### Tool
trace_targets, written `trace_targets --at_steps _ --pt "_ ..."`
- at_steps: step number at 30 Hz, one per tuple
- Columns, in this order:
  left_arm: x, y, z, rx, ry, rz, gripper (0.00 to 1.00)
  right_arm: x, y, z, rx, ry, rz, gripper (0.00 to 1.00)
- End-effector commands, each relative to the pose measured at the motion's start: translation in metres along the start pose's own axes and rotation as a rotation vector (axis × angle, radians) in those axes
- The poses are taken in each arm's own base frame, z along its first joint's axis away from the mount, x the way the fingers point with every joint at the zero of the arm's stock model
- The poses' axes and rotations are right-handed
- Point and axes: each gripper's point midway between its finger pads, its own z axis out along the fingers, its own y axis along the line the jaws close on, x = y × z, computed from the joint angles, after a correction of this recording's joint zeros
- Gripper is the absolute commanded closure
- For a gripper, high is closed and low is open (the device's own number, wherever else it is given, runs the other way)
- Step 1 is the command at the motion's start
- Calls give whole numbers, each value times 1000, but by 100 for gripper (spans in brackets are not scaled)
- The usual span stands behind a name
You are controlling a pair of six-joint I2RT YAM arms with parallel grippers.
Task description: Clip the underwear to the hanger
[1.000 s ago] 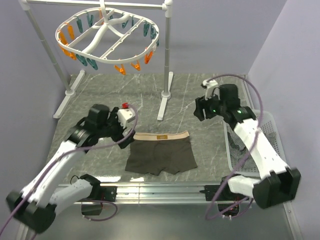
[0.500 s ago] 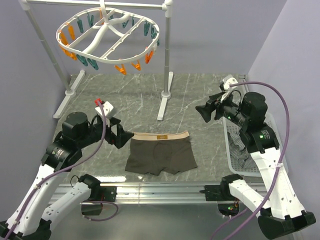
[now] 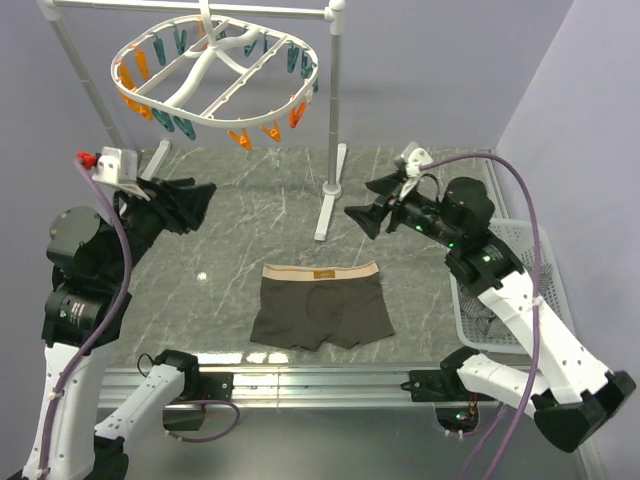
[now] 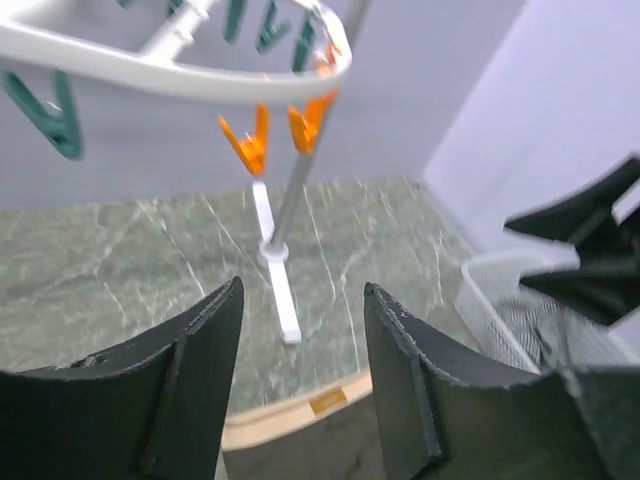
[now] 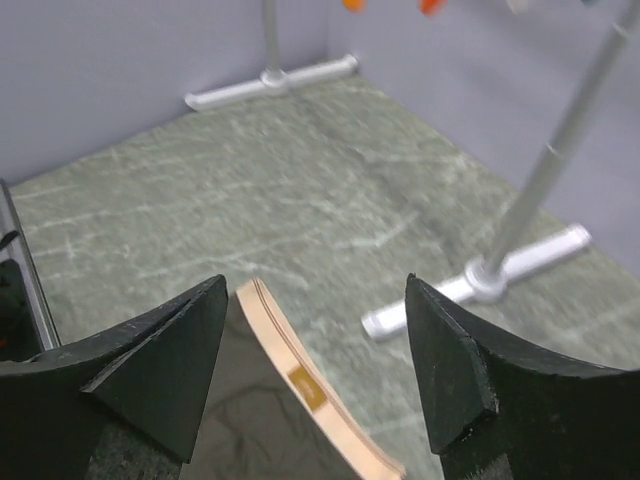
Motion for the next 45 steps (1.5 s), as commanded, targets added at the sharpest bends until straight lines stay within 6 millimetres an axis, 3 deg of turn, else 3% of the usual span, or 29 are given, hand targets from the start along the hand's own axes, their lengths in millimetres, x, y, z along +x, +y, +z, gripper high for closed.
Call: trace_targets --at_steps 1,3,8,12,18,31,33,38,44,45 --pt "-27 10 12 -45 -79 -68 46 -62 5 23 34 -206 -92 23" --pt "-32 10 22 -24 -98 -104 47 -76 8 34 39 -256 -139 25" --pt "-31 26 50 -39 -115 -122 49 -86 13 70 24 -284 -146 27" --pt "-39 27 67 -9 -143 -120 50 -90 23 96 -22 -285 -156 28" --pt "-26 38 89 -19 -111 -154 51 -96 36 128 -70 -294 -175 29" --pt "-16 48 118 -14 -119 -179 51 -92 43 161 -86 -301 -218 31" --pt "-6 50 120 -18 -101 -209 52 -91 43 166 -93 -302 -228 32" --pt "-5 52 120 -23 -132 -202 53 -88 43 177 -103 -303 -250 33" --pt "-7 55 129 -28 -143 -203 58 -83 50 184 -147 -294 -269 34" --pt "-6 58 130 -38 -146 -205 63 -82 50 185 -152 -294 -277 34"
